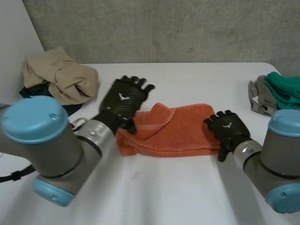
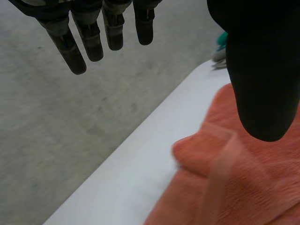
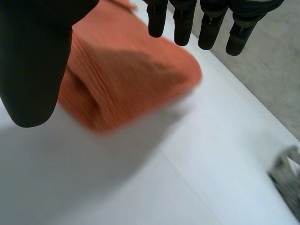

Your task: Fold the laundry.

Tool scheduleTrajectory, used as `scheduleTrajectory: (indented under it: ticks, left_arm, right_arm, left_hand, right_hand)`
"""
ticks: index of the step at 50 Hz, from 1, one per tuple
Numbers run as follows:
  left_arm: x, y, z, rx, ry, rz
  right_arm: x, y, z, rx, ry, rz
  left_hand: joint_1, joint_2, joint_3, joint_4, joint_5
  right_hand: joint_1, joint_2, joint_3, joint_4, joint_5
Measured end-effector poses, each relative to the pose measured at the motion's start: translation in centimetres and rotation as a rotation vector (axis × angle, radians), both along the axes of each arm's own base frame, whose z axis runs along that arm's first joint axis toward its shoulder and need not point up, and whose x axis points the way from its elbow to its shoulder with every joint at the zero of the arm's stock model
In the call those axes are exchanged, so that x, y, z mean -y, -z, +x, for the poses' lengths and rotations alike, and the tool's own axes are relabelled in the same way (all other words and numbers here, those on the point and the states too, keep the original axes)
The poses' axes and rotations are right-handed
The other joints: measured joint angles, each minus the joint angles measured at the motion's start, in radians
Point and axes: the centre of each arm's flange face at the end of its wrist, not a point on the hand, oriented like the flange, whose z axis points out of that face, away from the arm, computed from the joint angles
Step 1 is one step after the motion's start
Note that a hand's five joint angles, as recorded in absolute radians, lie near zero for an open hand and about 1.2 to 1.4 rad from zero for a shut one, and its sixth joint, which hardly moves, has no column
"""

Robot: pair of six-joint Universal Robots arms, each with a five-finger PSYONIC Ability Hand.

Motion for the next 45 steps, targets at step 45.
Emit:
scheduleTrajectory:
  ticks: [45]
  left_arm:
    - [6.6,4.0,2.9,0.156,-0.422,0.044]
  right_arm:
    - [-0.5,0.3,0.1,0.006,-0.012,-0.086]
  left_hand:
    - [0.000,0.000,0.000,0.000,0.000]
  right_hand:
    - [0.880,0.965,0.974,0.979,0.938]
